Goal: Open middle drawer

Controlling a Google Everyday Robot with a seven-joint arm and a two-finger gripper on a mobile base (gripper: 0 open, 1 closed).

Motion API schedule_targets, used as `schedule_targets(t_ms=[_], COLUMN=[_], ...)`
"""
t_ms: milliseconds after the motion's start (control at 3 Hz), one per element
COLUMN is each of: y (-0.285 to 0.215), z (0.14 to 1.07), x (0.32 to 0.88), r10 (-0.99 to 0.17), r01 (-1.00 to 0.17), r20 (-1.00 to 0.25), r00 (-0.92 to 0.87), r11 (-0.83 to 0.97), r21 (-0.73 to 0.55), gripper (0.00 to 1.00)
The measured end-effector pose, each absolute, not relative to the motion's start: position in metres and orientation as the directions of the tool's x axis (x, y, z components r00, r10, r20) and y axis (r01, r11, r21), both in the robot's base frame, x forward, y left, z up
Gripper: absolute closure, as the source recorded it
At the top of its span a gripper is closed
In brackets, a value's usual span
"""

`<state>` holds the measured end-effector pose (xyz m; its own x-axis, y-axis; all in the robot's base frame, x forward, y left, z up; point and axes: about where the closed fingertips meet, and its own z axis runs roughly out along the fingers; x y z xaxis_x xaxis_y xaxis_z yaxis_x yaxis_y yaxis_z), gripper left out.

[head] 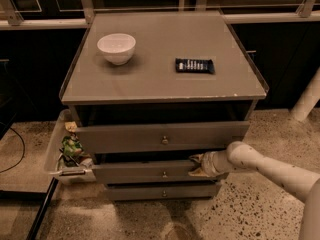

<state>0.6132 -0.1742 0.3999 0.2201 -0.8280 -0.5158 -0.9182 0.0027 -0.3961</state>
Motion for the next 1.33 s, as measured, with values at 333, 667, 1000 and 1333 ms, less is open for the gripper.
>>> schedule_targets(t_ms=[333, 667, 1000, 1333], y=[-0.174, -0.17, -0.171, -0.174], z=[0.4, 0.4, 0.411, 0.424], x=[0.616, 0.607, 0.582, 0.546], r10=[-0.827, -0.802, -0.787, -0.786], r01=[-0.92, -0.933, -0.935, -0.93], r20=[-0.518, -0.554, -0.569, -0.567], r00=[0.219, 0.222, 0.237, 0.248], r11=[0.002, -0.011, -0.026, -0.03], r21=[-0.392, -0.359, -0.353, -0.366], gripper=[0.46, 0.23, 0.25, 0.48])
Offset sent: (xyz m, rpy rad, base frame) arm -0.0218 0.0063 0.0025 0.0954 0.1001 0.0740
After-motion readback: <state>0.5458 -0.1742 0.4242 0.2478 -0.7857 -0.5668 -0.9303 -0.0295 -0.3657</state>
